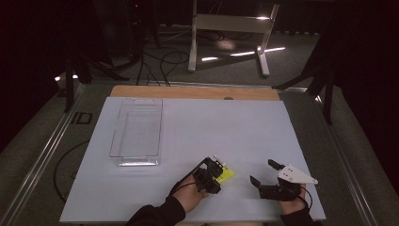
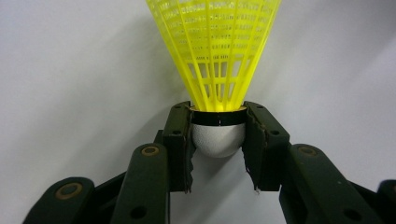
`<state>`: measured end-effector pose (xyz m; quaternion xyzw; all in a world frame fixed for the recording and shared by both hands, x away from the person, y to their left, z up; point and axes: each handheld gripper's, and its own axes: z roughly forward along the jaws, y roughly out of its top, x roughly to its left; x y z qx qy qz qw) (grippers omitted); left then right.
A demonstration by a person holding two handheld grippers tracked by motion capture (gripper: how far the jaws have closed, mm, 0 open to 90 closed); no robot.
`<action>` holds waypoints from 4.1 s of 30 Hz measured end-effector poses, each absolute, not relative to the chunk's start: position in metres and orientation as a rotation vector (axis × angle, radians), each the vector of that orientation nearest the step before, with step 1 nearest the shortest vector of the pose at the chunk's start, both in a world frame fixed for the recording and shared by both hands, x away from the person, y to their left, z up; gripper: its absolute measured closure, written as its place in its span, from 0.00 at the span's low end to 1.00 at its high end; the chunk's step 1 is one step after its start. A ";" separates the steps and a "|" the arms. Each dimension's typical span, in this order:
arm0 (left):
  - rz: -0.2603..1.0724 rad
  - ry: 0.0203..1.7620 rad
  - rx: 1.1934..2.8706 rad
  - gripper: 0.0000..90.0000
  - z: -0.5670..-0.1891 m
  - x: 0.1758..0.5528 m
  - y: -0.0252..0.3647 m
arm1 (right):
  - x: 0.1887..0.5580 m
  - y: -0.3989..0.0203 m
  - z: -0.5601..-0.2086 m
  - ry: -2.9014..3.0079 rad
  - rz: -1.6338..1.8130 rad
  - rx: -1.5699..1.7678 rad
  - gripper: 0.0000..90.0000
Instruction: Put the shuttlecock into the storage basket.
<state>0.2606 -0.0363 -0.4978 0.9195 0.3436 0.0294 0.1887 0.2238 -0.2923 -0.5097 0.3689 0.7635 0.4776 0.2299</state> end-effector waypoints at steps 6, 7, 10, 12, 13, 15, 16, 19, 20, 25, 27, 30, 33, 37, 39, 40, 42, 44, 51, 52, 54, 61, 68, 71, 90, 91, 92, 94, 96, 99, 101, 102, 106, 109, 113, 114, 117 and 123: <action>0.056 0.944 2.576 0.73 -0.491 0.265 -0.032 | 0.224 -0.292 -0.510 2.101 1.315 1.015 0.09; 0.052 0.939 2.579 0.73 -0.488 0.267 -0.030 | 0.224 -0.292 -0.510 2.101 1.316 1.017 0.09; 0.056 0.941 2.582 0.73 -0.486 0.269 -0.028 | 0.224 -0.292 -0.510 2.100 1.316 1.016 0.09; 0.053 0.939 2.593 0.73 -0.482 0.271 -0.024 | 0.224 -0.292 -0.510 2.102 1.316 1.017 0.09; 0.051 0.942 2.595 0.73 -0.481 0.271 -0.023 | 0.224 -0.292 -0.510 2.102 1.317 1.017 0.09; 0.049 0.929 2.614 0.73 -0.480 0.272 -0.021 | 0.224 -0.292 -0.510 2.104 1.318 1.018 0.09; 0.049 0.929 2.614 0.73 -0.480 0.272 -0.021 | 0.224 -0.292 -0.510 2.104 1.318 1.018 0.09; 0.036 0.906 2.642 0.73 -0.478 0.271 -0.017 | 0.224 -0.292 -0.510 2.105 1.315 1.017 0.09; 0.036 0.906 2.642 0.73 -0.478 0.271 -0.017 | 0.224 -0.292 -0.510 2.105 1.315 1.017 0.09; -0.002 0.866 2.678 0.73 -0.474 0.269 -0.010 | 0.225 -0.292 -0.511 2.111 1.313 1.019 0.09; -0.026 0.856 2.679 0.73 -0.473 0.269 -0.008 | 0.225 -0.292 -0.511 2.112 1.313 1.018 0.09; -0.021 0.817 2.707 0.73 -0.470 0.266 -0.006 | 0.225 -0.292 -0.511 2.110 1.314 1.020 0.09; -0.030 0.788 2.721 0.73 -0.469 0.266 -0.005 | 0.225 -0.292 -0.511 2.117 1.311 1.024 0.09; -0.048 0.744 2.738 0.73 -0.465 0.267 -0.002 | 0.225 -0.291 -0.510 2.116 1.311 1.023 0.09; -0.030 0.720 2.742 0.73 -0.462 0.268 -0.001 | 0.225 -0.292 -0.510 2.114 1.312 1.021 0.09; -0.047 0.703 2.747 0.73 -0.459 0.270 0.000 | 0.225 -0.292 -0.510 2.113 1.313 1.025 0.09; -0.041 0.692 2.751 0.73 -0.456 0.271 0.002 | 0.225 -0.292 -0.511 2.112 1.315 1.026 0.09; -0.047 0.687 2.745 0.73 -0.452 0.272 0.004 | 0.225 -0.292 -0.511 2.114 1.313 1.026 0.09; -0.048 0.664 2.745 0.73 -0.440 0.277 0.011 | 0.224 -0.292 -0.510 2.109 1.317 1.016 0.09; -0.050 0.660 2.737 0.73 -0.435 0.278 0.015 | 0.224 -0.292 -0.510 2.110 1.318 1.019 0.09; -0.057 0.659 2.725 0.73 -0.431 0.279 0.017 | 0.224 -0.292 -0.510 2.110 1.317 1.016 0.09; -0.041 0.669 2.720 0.73 -0.422 0.283 0.024 | 0.224 -0.292 -0.510 2.110 1.313 1.009 0.09; -0.031 0.661 2.716 0.73 -0.415 0.285 0.028 | 0.224 -0.292 -0.510 2.106 1.315 1.011 0.09; -0.023 0.667 2.700 0.73 -0.413 0.286 0.031 | 0.224 -0.292 -0.509 2.106 1.315 1.009 0.09; 0.058 0.738 2.662 0.73 -0.381 0.303 0.059 | 0.224 -0.291 -0.510 2.113 1.315 1.014 0.09; 0.058 0.747 2.651 0.73 -0.378 0.304 0.062 | 0.224 -0.291 -0.510 2.113 1.314 1.014 0.09; 0.060 0.747 2.650 0.73 -0.377 0.305 0.063 | 0.224 -0.291 -0.510 2.113 1.315 1.012 0.09; 0.072 0.764 2.640 0.73 -0.373 0.306 0.067 | 0.224 -0.291 -0.510 2.114 1.314 1.011 0.09; 0.090 0.772 2.636 0.73 -0.370 0.308 0.072 | 0.224 -0.291 -0.511 2.116 1.314 1.014 0.09; 0.097 0.792 2.628 0.73 -0.366 0.310 0.077 | 0.224 -0.291 -0.510 2.113 1.316 1.011 0.09; 0.098 0.802 2.624 0.73 -0.365 0.311 0.081 | 0.224 -0.291 -0.510 2.113 1.316 1.010 0.09; 0.101 0.811 2.621 0.73 -0.365 0.311 0.082 | 0.224 -0.291 -0.510 2.113 1.316 1.010 0.09; 0.121 0.835 2.619 0.73 -0.362 0.314 0.090 | 0.224 -0.290 -0.510 2.115 1.318 1.012 0.09; 0.134 0.851 2.612 0.73 -0.360 0.316 0.096 | 0.225 -0.290 -0.511 2.115 1.317 1.011 0.09; 0.141 0.884 2.598 0.73 -0.358 0.319 0.105 | 0.224 -0.291 -0.510 2.115 1.318 1.012 0.09; 0.134 0.885 2.597 0.73 -0.358 0.319 0.107 | 0.224 -0.291 -0.510 2.114 1.316 1.011 0.09; 0.149 0.913 2.587 0.73 -0.358 0.321 0.115 | 0.224 -0.290 -0.511 2.116 1.316 1.013 0.09; 0.168 0.960 2.574 0.73 -0.359 0.323 0.127 | 0.225 -0.291 -0.511 2.115 1.316 1.011 0.09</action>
